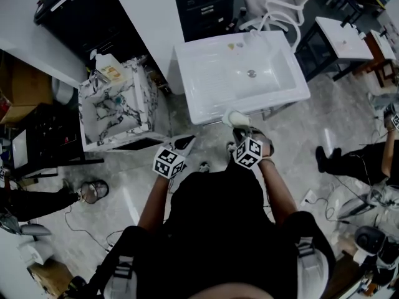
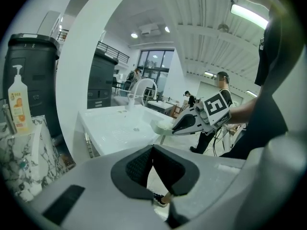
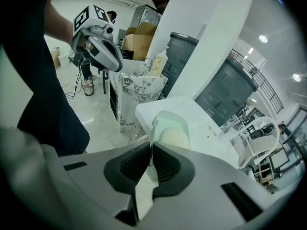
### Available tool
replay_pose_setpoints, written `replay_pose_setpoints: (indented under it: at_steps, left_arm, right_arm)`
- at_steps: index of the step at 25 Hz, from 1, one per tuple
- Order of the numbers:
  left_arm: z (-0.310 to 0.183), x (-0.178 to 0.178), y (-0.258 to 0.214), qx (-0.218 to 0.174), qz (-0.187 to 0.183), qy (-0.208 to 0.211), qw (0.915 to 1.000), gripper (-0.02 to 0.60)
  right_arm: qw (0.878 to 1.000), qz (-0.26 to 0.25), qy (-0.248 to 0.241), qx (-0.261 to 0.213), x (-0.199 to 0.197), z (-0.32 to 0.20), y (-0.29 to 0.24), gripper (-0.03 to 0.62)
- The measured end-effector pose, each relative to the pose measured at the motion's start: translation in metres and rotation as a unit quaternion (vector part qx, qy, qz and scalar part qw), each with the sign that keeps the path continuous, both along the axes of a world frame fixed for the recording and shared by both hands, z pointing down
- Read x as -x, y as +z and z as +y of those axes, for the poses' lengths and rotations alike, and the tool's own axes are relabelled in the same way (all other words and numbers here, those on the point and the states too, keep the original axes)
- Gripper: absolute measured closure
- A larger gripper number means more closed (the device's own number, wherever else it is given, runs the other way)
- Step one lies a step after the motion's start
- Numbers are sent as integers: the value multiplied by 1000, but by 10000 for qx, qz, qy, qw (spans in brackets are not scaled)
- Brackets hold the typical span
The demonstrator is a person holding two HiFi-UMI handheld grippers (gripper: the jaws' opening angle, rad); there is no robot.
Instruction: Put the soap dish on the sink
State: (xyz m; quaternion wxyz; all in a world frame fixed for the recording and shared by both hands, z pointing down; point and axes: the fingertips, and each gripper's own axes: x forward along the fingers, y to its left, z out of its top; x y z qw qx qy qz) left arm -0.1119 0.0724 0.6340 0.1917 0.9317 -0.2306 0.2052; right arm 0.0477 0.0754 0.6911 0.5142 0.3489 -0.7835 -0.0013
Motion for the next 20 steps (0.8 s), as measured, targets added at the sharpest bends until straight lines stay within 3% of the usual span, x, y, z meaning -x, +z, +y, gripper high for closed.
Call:
replay_pose_setpoints:
  at_steps: [20]
  left_arm:
    - [-59,-56,-3,-1,-27,-898,9960,581]
  right_arm:
    - [9967,33,-801,98,-62,-82,2,583]
